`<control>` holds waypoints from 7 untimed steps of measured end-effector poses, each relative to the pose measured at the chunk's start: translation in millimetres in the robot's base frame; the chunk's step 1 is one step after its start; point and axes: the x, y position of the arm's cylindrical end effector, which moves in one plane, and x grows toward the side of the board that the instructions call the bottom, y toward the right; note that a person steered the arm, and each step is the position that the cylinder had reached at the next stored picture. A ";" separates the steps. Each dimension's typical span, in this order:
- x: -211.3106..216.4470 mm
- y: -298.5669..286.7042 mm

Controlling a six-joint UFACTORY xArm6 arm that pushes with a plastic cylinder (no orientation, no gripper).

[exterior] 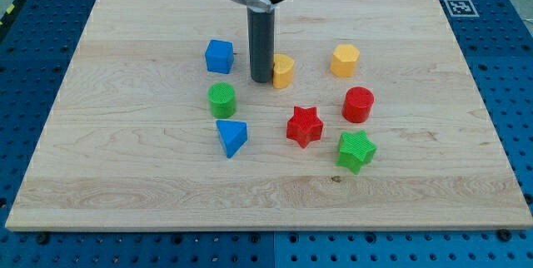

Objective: Push the yellow heart into the hexagon

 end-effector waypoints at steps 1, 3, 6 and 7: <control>0.0 24.1; -2.7 76.0; 87.5 -13.0; 129.3 -0.2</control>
